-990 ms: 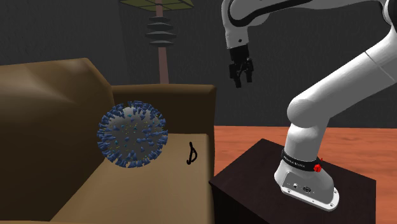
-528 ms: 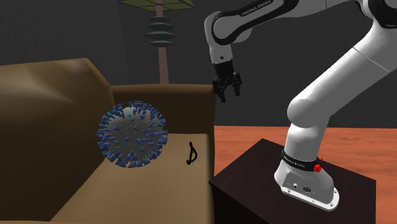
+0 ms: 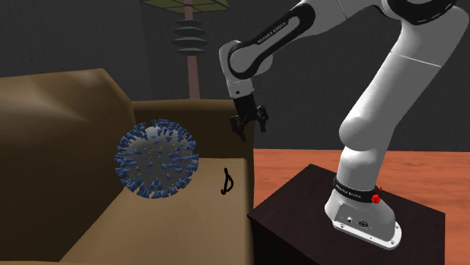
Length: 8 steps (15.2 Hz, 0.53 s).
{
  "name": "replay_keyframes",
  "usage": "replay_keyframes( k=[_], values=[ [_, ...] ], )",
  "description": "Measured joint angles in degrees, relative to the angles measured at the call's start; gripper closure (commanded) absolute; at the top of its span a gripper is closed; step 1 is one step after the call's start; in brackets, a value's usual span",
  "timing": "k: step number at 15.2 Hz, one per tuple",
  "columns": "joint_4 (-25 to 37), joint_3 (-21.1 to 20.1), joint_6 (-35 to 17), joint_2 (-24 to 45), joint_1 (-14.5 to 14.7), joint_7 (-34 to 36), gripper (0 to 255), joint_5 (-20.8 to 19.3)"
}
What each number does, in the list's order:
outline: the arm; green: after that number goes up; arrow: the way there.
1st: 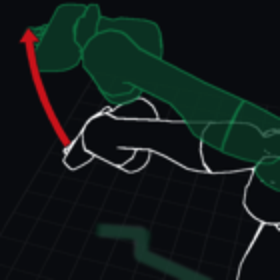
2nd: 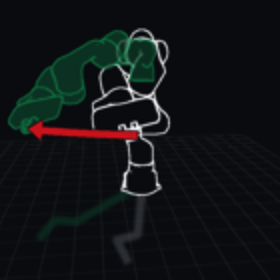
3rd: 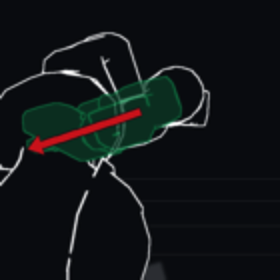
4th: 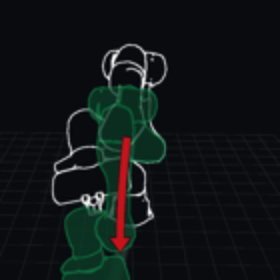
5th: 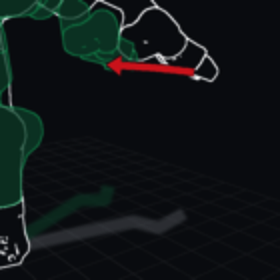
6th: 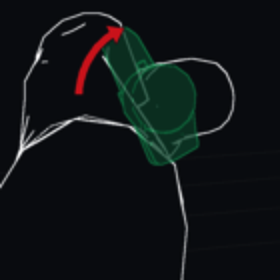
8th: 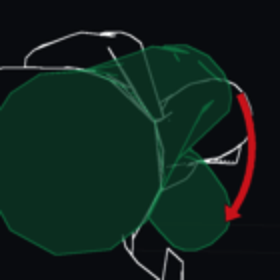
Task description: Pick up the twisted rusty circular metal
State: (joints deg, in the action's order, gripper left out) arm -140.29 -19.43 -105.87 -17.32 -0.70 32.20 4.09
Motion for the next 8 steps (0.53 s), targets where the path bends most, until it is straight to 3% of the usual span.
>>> replay_keyframes(
  k=[8],
  values=[
    [8.8, -4.0, -8.5, 20.3, 0.0, 17.6, 0, -4.7]
  ],
)
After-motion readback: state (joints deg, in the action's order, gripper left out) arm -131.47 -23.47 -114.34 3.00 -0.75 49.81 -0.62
